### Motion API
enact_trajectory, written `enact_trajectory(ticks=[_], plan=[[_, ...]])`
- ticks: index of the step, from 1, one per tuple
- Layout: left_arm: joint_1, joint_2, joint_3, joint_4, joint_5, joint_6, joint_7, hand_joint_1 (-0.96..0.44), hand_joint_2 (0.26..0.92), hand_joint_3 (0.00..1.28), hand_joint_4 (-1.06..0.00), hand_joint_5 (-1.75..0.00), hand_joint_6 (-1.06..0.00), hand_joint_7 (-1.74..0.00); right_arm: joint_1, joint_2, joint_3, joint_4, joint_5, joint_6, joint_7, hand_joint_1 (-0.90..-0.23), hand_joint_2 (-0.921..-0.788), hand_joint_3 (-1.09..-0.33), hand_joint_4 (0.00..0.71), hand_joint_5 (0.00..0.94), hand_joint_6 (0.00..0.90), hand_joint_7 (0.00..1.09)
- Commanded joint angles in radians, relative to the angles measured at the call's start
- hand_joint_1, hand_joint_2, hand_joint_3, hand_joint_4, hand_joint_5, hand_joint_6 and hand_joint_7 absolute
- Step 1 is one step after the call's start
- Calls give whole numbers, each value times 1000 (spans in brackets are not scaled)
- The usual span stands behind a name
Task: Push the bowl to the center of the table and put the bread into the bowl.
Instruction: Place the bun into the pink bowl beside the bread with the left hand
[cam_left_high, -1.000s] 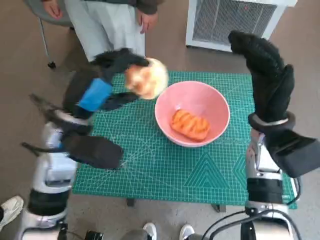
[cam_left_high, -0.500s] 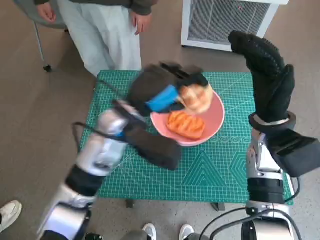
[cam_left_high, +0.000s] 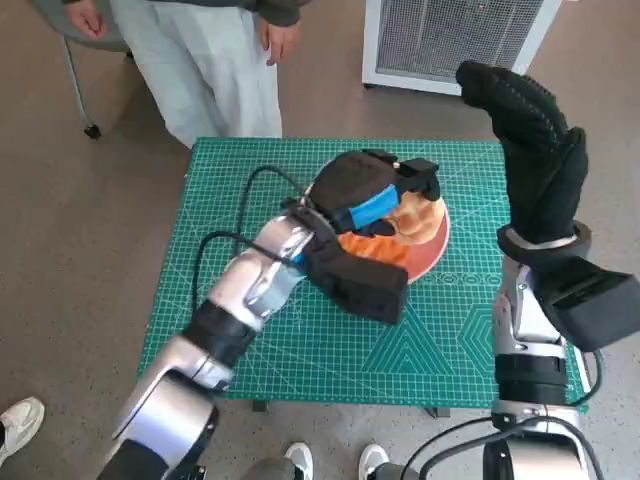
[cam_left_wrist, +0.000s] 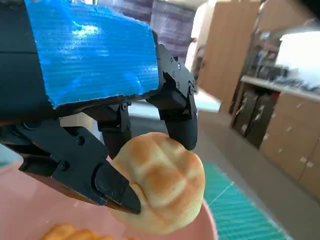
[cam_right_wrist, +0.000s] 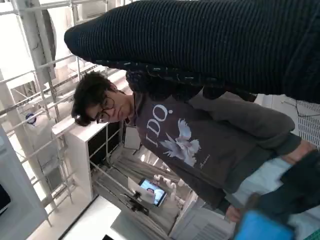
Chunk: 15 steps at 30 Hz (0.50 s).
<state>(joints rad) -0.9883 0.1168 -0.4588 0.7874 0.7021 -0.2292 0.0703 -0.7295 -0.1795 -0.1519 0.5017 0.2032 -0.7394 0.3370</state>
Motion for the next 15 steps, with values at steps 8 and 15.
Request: enact_trajectory(ticks=[8, 15], plan=[[-32, 25, 55, 83, -175, 37, -365, -617, 921, 111, -26, -27, -13, -282, 28, -8, -7, -9, 27, 13, 19, -744, -921, -778, 292, 1, 64, 620], [-16, 54, 87, 167, -225, -133, -313, -780, 921, 409, -1, -1, -10, -69, 27, -6, -4, -7, 16, 4, 8, -745, -921, -776, 292, 1, 64, 621]])
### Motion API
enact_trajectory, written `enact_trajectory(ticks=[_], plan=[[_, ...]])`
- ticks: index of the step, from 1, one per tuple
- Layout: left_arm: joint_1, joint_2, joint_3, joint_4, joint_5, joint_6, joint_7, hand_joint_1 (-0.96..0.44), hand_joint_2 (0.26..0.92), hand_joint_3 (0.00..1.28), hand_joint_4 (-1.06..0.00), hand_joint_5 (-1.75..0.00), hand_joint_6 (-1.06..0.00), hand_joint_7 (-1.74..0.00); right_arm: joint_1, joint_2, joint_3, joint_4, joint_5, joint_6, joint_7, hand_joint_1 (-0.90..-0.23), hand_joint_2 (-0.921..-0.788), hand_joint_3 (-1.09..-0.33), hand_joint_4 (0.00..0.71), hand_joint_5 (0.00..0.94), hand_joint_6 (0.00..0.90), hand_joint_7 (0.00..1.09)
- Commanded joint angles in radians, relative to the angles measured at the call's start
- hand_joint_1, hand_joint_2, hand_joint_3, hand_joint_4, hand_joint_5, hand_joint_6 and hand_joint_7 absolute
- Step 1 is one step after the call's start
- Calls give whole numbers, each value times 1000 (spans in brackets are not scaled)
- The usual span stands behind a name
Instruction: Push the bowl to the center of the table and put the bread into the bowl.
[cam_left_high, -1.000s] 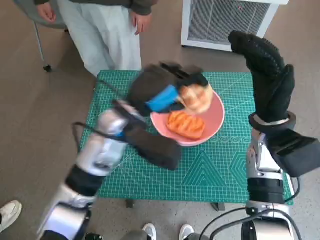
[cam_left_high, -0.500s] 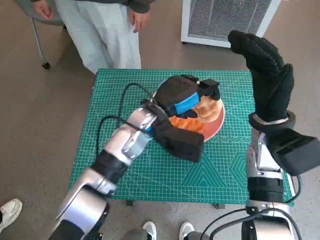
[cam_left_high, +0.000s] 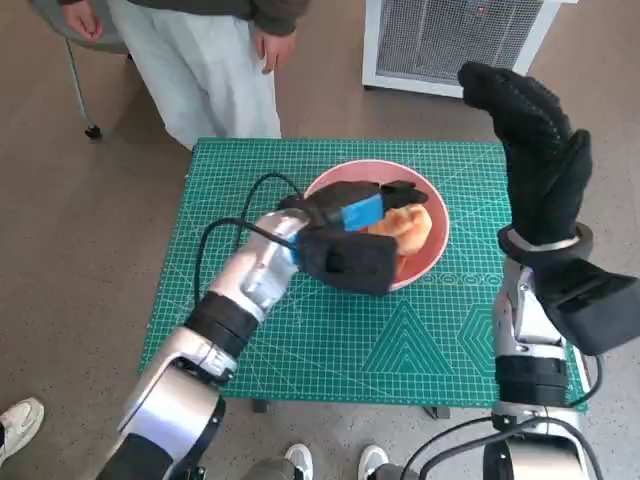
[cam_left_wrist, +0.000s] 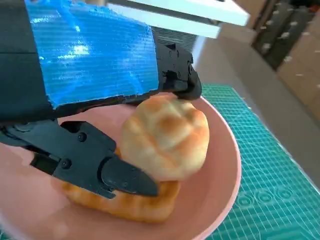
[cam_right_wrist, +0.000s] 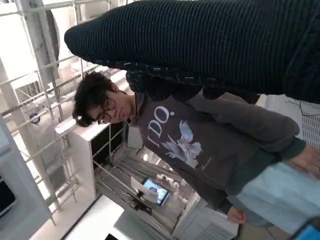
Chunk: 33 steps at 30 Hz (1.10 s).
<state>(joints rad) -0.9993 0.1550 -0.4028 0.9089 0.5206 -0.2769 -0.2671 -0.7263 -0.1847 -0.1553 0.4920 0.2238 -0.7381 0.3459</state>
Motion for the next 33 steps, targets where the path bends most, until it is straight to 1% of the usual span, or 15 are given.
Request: enact_trajectory(ticks=[1, 3, 7, 10, 19, 25, 29, 31, 33], plan=[[-6, 17, 37, 57, -52, -104, 29, -792, 921, 436, 0, 0, -10, -60, 23, -1, 0, 3, -5, 3, -2, -746, -921, -776, 292, 1, 64, 621], [-7, 19, 54, 77, -75, -136, 27, -807, 921, 466, 0, 0, -11, -53, 22, 0, 1, 3, -8, 3, -5, -748, -921, -776, 292, 1, 64, 621], [-2, 19, 106, 98, -148, -178, -2, -820, 921, 514, 1, 1, -23, -56, 20, -1, 3, 3, -13, 4, -7, -752, -921, -776, 292, 1, 64, 622], [5, 15, 153, 100, -209, -189, -22, -813, 921, 538, 1, 1, -41, -68, 14, 0, 3, 13, -12, 1, -4, -747, -921, -777, 292, 1, 63, 622], [35, 22, 262, 53, -347, -242, -45, -768, 921, 587, 1, 1, -90, -99, 7, 4, 9, 19, -3, 4, 8, -731, -921, -783, 292, 1, 61, 621], [73, 14, 354, -20, -472, -317, -62, -746, 921, 633, 1, 1, -99, -105, 5, 7, 17, 13, -8, 5, 5, -728, -921, -784, 291, 0, 60, 622], [110, -11, 417, -119, -572, -369, -61, -735, 921, 657, 1, 1, -93, -103, 3, 11, 24, 8, -22, 1, -4, -727, -921, -785, 291, 0, 59, 622], [134, -27, 442, -195, -613, -395, -46, -720, 921, 681, 1, 1, -80, -100, 2, 12, 27, 5, -29, -2, -7, -726, -921, -788, 290, 0, 58, 623], [149, -37, 466, -236, -646, -428, -38, -717, 921, 690, 1, 1, -67, -98, 1, 13, 29, 3, -33, -6, -9, -726, -921, -791, 287, 0, 56, 622]])
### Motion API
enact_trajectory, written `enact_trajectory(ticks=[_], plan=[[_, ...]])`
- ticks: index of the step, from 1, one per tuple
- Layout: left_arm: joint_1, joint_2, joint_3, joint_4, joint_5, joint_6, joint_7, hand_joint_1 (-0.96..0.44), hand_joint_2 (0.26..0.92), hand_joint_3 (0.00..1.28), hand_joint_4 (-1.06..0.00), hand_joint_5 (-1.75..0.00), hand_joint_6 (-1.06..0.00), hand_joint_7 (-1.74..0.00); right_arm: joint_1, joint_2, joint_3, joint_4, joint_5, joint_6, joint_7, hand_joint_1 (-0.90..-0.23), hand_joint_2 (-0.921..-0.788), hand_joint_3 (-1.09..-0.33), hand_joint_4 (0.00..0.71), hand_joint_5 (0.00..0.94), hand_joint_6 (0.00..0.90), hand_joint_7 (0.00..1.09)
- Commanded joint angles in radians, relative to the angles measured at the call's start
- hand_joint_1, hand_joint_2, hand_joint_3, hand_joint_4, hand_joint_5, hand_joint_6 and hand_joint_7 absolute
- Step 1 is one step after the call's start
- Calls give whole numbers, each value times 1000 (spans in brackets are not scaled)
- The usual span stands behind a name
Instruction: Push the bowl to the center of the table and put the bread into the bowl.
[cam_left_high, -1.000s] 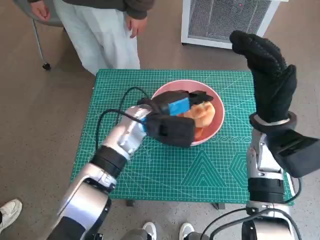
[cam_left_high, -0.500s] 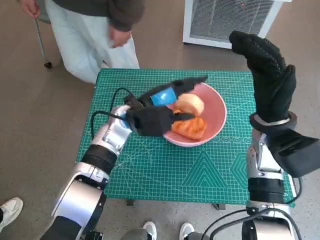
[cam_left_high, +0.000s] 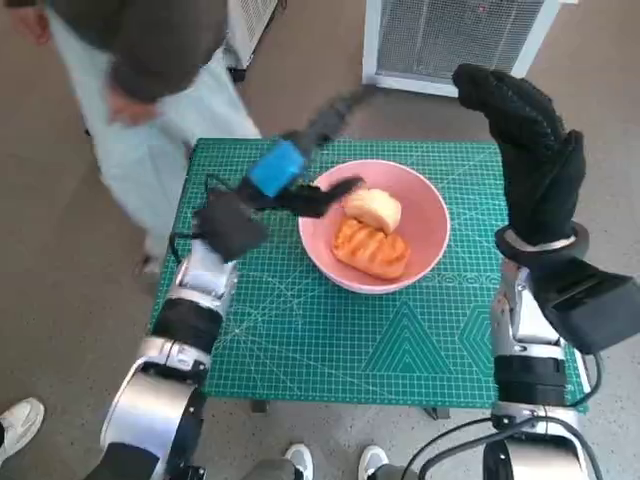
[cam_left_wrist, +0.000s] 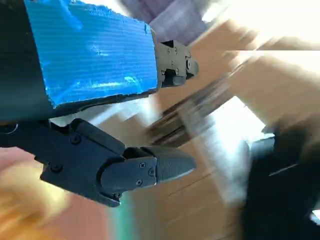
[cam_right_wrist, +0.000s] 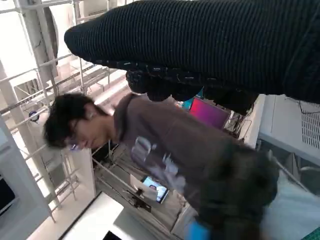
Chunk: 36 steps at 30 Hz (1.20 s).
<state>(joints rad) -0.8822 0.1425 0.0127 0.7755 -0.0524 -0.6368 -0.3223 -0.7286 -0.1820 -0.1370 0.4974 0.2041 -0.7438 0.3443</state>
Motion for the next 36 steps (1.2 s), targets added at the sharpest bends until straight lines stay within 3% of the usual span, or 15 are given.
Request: enact_trajectory(ticks=[1, 6, 12, 23, 29, 36], plan=[[38, -29, 64, -111, -95, -89, 13, -717, 921, 692, 1, 1, -61, -98, 2, 11, 12, -4, -17, -2, -8, -726, -921, -792, 285, 0, 55, 622], [54, -45, 112, -131, -179, -179, -10, -729, 921, 669, 1, 1, -54, -96, 1, 14, 17, -19, -29, -8, -15, -723, -921, -799, 276, 0, 41, 618], [62, -25, 133, -127, -194, -247, -32, -732, 921, 683, 1, 1, -54, -90, 3, 11, 21, -33, -22, -20, -11, -733, -921, -799, 268, 0, 33, 619], [95, -19, 139, -139, -251, -214, -103, -772, 921, 704, 1, 0, -60, -80, 5, 11, 27, -46, -24, -41, -12, -760, -921, -791, 268, 1, 27, 624], [107, -18, 133, -135, -211, -220, -93, -766, 921, 707, 0, 0, -73, -80, 4, 11, 29, -42, -29, -53, -14, -772, -921, -794, 271, 2, 26, 628], [116, -20, 126, -142, -188, -220, -84, -769, 921, 718, -10, -5, -74, -74, -3, 9, 25, -26, -7, -55, -2, -768, -921, -799, 271, 2, 25, 631]])
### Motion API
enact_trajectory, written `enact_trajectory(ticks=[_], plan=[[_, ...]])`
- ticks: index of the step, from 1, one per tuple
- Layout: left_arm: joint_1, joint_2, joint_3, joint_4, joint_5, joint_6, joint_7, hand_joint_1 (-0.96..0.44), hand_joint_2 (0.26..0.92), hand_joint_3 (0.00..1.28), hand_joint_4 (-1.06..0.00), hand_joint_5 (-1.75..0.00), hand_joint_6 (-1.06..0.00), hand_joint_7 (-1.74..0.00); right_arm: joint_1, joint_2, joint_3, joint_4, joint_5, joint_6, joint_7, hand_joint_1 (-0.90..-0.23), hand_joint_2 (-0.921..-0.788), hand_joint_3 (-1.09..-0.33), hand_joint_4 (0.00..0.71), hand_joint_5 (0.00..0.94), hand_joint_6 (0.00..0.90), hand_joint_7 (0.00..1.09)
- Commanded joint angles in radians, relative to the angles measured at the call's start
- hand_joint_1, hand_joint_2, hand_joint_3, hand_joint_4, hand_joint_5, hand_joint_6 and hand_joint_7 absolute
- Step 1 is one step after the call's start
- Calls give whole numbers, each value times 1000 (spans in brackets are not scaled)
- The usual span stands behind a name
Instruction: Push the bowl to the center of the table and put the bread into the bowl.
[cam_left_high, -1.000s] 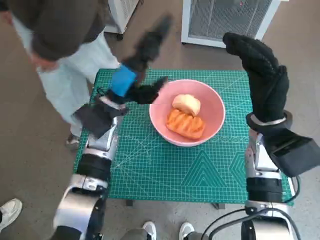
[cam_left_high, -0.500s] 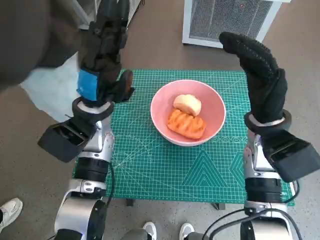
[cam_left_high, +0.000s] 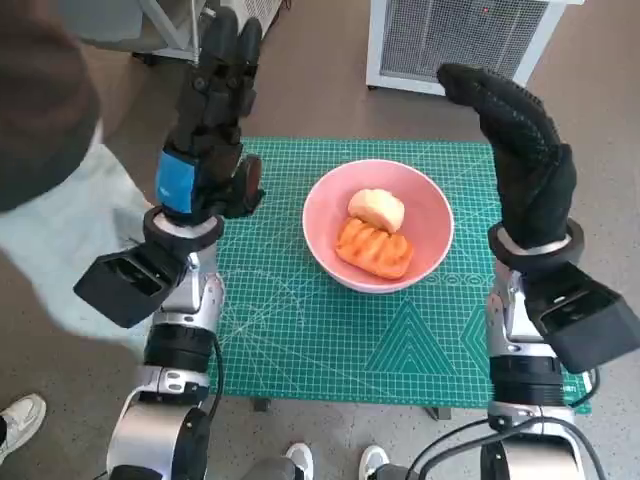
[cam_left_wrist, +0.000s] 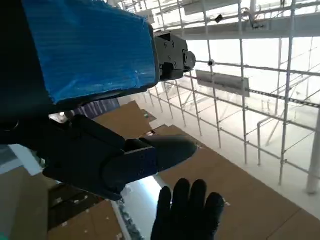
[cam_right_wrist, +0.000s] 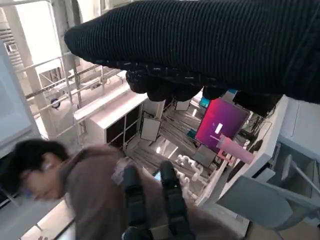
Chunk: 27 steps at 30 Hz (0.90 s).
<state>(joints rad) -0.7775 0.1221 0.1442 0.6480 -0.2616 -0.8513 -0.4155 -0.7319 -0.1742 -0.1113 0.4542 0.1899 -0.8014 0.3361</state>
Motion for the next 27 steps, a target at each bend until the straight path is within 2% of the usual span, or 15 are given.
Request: enact_trajectory(ticks=[1, 10, 14, 19, 27], plan=[[13, 0, -8, -18, 23, -3, 9, -770, 921, 719, -11, -5, -75, -73, -1, 1, -1, 17, 14, 5, 11, -766, -921, -799, 271, 2, 25, 632], [19, -10, -24, -26, 63, -16, 31, -793, 921, 721, -16, -5, -68, -63, 7, -13, -12, 6, 69, 26, 48, -761, -921, -786, 269, 1, 27, 631], [11, -14, -30, -17, 80, -25, 37, -788, 921, 718, -9, -1, -57, -55, 7, -25, -22, 4, 84, 32, 60, -767, -921, -779, 264, 0, 30, 632], [-7, -10, -35, -4, 84, -31, 32, -773, 921, 712, -1, 1, -38, -43, 9, -38, -30, -17, 74, 50, 46, -767, -921, -776, 263, 0, 37, 635], [-26, -4, -39, 1, 71, -17, 21, -759, 921, 677, 1, 1, -27, -33, 31, -40, -34, -69, 37, 87, 6, -763, -921, -774, 265, 1, 41, 638]])
